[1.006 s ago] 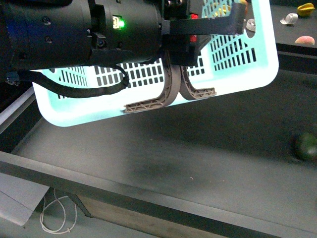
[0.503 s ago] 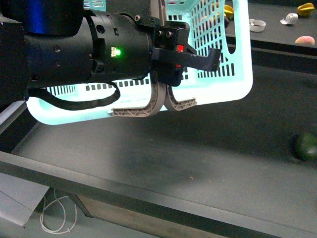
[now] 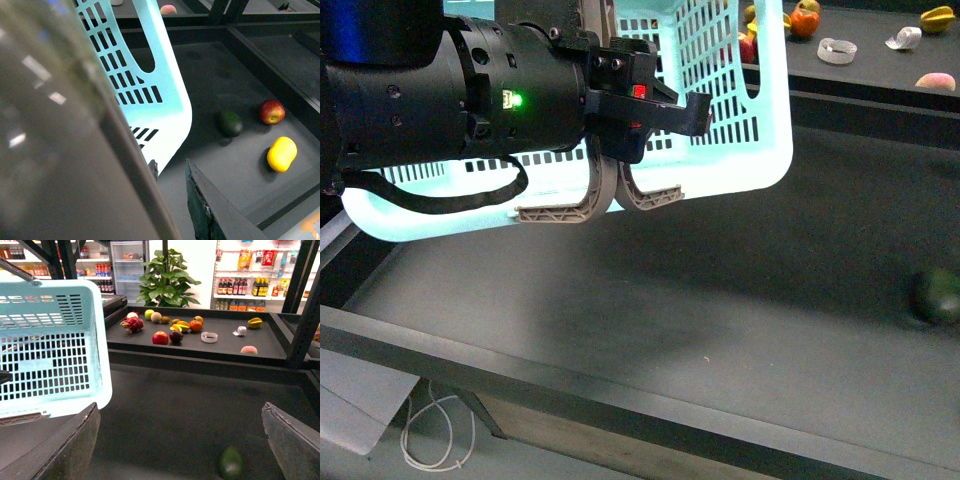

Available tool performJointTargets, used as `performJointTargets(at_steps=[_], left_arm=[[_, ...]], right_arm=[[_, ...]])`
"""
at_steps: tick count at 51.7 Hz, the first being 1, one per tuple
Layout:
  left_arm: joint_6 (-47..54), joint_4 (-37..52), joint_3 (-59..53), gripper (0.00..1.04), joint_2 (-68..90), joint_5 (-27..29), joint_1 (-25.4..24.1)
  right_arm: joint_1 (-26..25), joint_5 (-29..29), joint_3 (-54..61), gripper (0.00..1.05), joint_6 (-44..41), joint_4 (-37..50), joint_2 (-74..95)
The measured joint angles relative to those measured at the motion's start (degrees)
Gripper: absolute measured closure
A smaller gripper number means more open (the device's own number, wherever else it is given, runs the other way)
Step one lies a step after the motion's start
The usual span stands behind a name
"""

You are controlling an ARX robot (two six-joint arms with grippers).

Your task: Pick mango with right arm and hold basket with left

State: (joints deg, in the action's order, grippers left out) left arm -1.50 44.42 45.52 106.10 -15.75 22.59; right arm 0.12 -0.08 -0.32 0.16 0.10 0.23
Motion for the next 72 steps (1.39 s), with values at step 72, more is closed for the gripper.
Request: performJointTargets(at_steps=[72], left_arm=[[0.0,0.0,-0.11,0.88,0.0,0.09,-0.09]], right_arm=[[-12.59,-5.57,-3.06,0.08,7.32,31.08,40.04]])
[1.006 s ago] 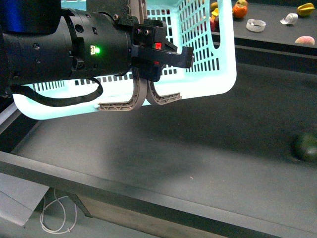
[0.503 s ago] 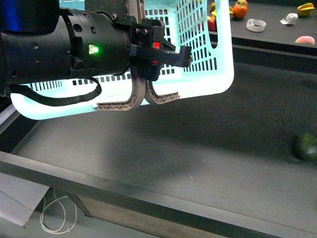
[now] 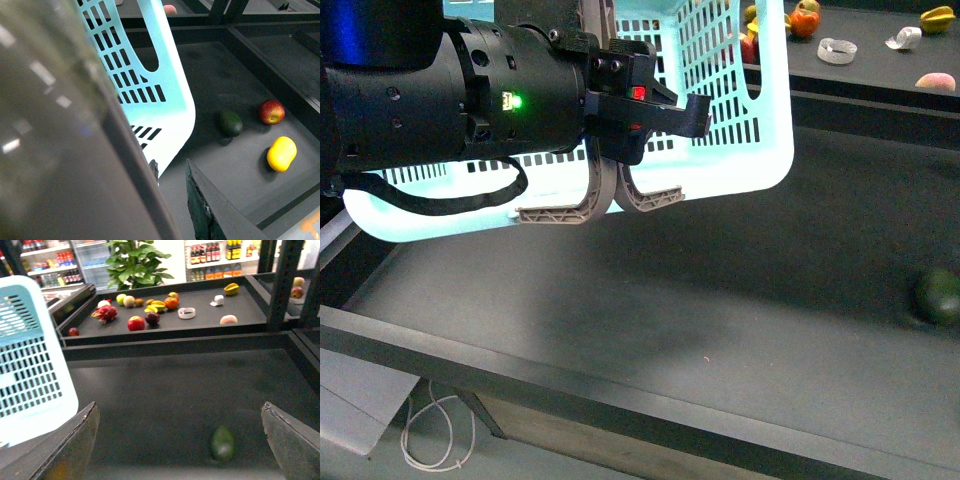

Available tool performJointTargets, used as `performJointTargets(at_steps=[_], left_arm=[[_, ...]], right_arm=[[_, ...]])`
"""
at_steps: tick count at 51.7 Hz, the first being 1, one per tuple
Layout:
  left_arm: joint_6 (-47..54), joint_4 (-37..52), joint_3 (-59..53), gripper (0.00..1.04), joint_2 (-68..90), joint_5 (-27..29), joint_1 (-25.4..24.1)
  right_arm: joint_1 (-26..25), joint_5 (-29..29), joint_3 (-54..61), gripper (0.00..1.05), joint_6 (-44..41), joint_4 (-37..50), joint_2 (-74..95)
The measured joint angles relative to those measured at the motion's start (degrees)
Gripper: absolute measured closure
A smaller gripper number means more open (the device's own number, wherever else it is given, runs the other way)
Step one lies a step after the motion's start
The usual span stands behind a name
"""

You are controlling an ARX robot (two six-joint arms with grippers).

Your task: Pick mango with right arm and hold basket with left

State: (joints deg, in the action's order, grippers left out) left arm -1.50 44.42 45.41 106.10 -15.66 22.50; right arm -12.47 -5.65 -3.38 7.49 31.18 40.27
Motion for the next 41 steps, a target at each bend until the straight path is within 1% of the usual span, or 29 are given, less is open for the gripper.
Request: performJointTargets(at_steps=[3,9,13,19,29,41], left_arm=[[0.02,0.0,0.0,0.88,0.0,0.02,0.0],[0.0,0.0,0.0,0.88,0.0,0.02,0.0],[0.0,0.0,0.0,0.88,0.0,0.04,-0.02],[0.0,0.0,0.0,0.88,0.0,0.07,0.0],[0.0,0.0,0.0,0.88,0.0,-0.17,0.0],[0.0,0.0,0.0,0.88,0.0,0.04,0.0]], right_arm=[[-2.38,0.83,-2.45,0.08,2.03,8.11,11.45],[-4.87,4.26,-6.54,0.08,5.31,19.21,29.81],[-5.95,6.84,-9.27,0.08,7.39,24.63,41.09],[-7.19,10.69,-12.9,0.08,9.53,30.14,54.53],[-9.88,15.78,-19.69,0.08,14.53,31.17,71.52],[-12.07,18.23,-27.93,0.08,18.14,28.89,85.11]])
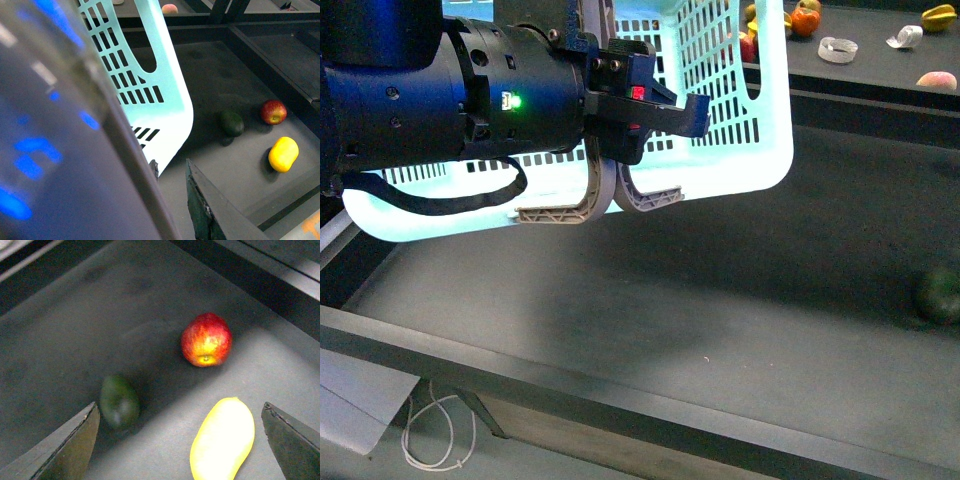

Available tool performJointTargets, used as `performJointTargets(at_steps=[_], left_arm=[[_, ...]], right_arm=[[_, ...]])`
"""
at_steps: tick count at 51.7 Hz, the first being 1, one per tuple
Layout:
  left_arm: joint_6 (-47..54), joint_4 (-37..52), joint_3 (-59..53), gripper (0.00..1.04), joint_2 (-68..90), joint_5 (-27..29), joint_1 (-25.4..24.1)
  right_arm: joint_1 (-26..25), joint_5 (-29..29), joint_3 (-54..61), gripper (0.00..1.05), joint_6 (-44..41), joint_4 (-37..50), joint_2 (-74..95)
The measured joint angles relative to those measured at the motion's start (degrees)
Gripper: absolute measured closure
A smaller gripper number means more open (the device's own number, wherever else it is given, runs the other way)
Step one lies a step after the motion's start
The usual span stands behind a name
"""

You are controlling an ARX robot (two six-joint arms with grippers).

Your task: Pick mango with right arm and hold basket with left

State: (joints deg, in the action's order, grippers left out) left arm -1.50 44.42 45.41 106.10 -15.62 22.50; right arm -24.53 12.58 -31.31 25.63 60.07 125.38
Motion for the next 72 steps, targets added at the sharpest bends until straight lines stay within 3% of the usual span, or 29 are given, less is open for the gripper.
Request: performJointTargets(at_steps=[30,72], left_arm=[[0.0,0.0,-0.02,0.88,0.0,-0.02,0.0],[0.0,0.0,-0.02,0.88,0.0,-0.02,0.0]], right_arm=[[-1.97,2.93,-16.37,0.08,2.29,-5.9,21.49],[-1.95,2.56,-26.16,0.08,3.58,-11.26,33.53]])
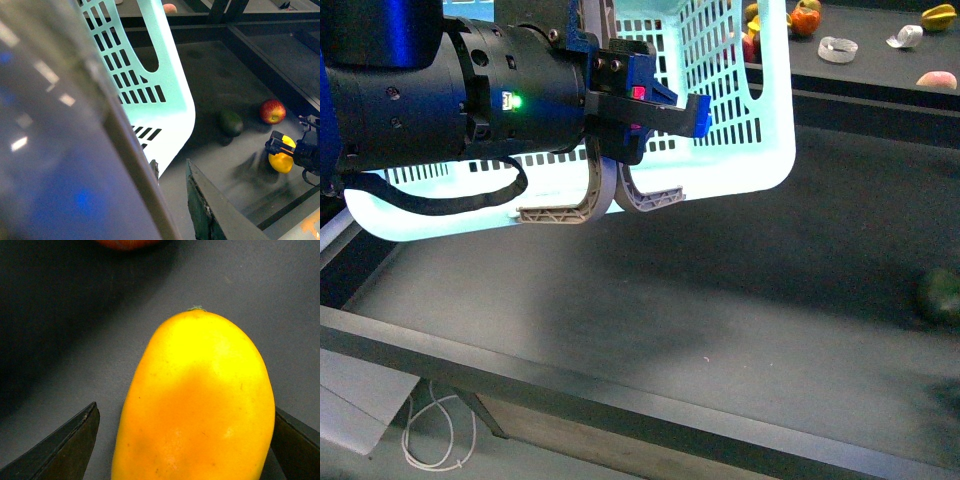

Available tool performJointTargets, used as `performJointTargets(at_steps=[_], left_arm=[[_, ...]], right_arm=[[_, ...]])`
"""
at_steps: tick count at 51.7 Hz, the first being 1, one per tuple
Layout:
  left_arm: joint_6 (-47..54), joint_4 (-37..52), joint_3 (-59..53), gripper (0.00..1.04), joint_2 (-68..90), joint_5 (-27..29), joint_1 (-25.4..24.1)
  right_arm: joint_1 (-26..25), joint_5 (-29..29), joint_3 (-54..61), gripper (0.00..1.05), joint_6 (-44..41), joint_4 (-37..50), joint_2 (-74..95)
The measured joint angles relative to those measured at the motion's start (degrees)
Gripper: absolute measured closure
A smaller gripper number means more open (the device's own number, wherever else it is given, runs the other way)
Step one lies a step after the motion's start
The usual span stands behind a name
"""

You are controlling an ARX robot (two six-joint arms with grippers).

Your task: Pick mango with right arm and hold basket with left

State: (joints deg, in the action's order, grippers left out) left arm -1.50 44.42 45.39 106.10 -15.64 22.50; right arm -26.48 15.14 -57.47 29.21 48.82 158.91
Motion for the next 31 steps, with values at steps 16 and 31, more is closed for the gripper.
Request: performJointTargets(at_steps=[16,31], left_arm=[[0.0,0.0,0.0,0.88,0.0,-0.02,0.0],[0.0,0.0,0.0,0.88,0.0,-0.02,0.0]], right_arm=[[0.46,0.85,-0.98,0.17,-0.09,-1.01,1.07],[0.17,0.37,-0.81,0.39,-0.28,-1.11,1.05]])
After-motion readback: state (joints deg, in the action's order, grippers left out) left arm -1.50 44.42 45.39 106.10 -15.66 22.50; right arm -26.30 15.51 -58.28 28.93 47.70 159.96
